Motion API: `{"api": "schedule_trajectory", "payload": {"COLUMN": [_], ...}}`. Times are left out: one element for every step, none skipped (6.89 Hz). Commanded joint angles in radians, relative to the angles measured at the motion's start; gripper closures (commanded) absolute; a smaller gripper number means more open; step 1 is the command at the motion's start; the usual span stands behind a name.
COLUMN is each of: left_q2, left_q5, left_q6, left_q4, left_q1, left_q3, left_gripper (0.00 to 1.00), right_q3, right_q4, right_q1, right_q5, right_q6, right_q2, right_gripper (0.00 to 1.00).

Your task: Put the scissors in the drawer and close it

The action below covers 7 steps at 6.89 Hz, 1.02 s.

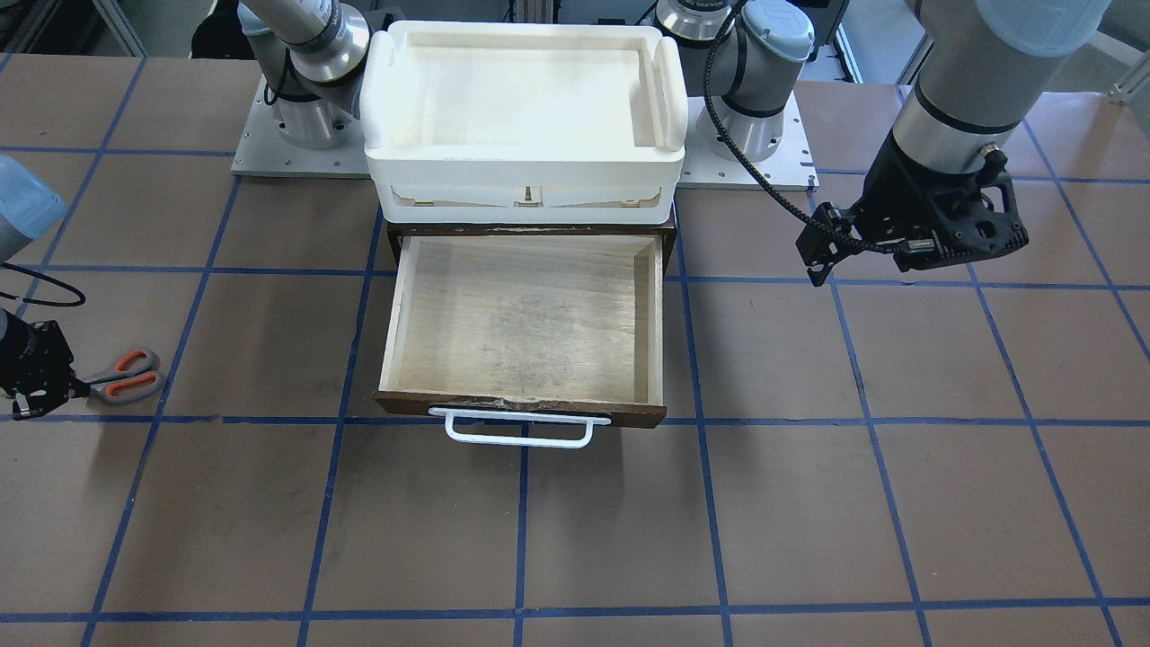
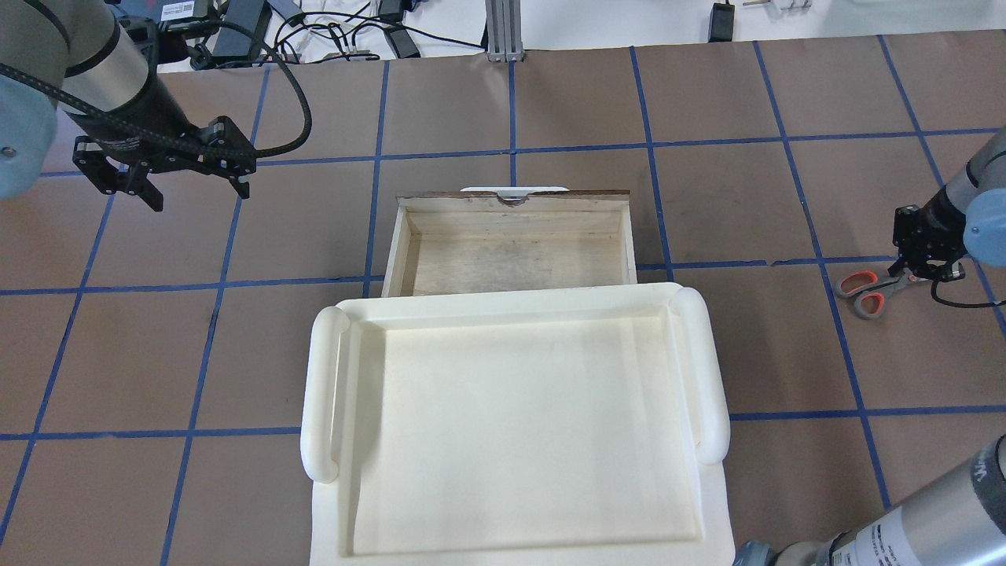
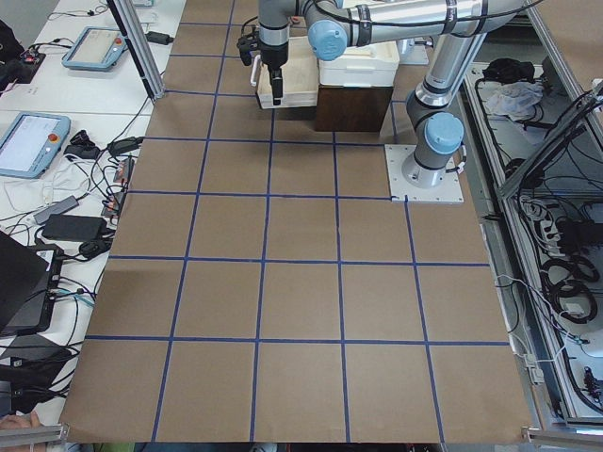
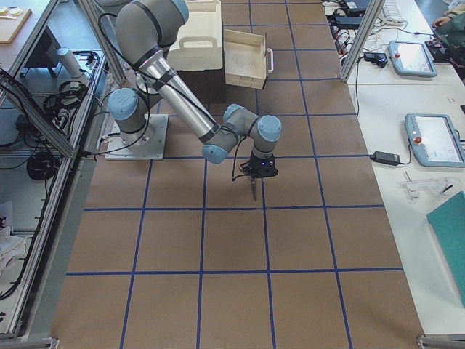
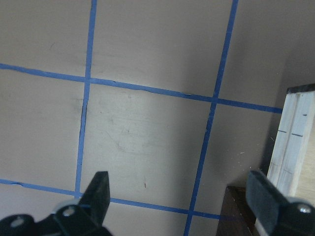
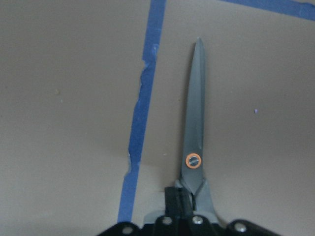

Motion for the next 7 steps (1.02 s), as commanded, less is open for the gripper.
{"api": "schedule_trajectory", "payload": {"left_q2": [0.008,0.013,0.022,0.023,0.03,0.036,0.037], "left_q5": [0.031,0.022,-0.019,-0.043,-0.035,-0.04,-0.04], "left_q6": [-0.004,-0.006,-0.008,-0.008,-0.006,-0.008,-0.008], "left_q4": [-0.03,-0.03,-0.031,-0.034,-0.036,-0.051,-0.054], "left_q1": [-0.006,-0.009,-0.009,-0.012,-0.012,-0.012,-0.012], "left_q3": [0.008,0.008,0.008,0.005,0.008,0.008,0.007], "left_gripper": [0.0,0.0,0.0,0.0,0.0,0.0,0.0], "right_q3": [-0.008,-0.009,-0.009,-0.011,-0.012,-0.012,-0.009], "right_q4": [0.002,0.0,0.0,-0.004,-0.009,-0.012,-0.026], "right_q1": [0.001,0.001,0.001,0.001,0.001,0.002,0.002], "right_q5": [-0.042,-0.095,-0.082,-0.079,-0.076,-0.065,0.015], "right_q6": [-0.021,-0.025,-0.02,-0.02,-0.02,-0.018,-0.023], "right_q2": [0.005,0.006,0.005,0.005,0.003,0.0,0.006], "right_gripper": [0.58,0.09,0.07,0.01,0.01,0.01,0.01]}}
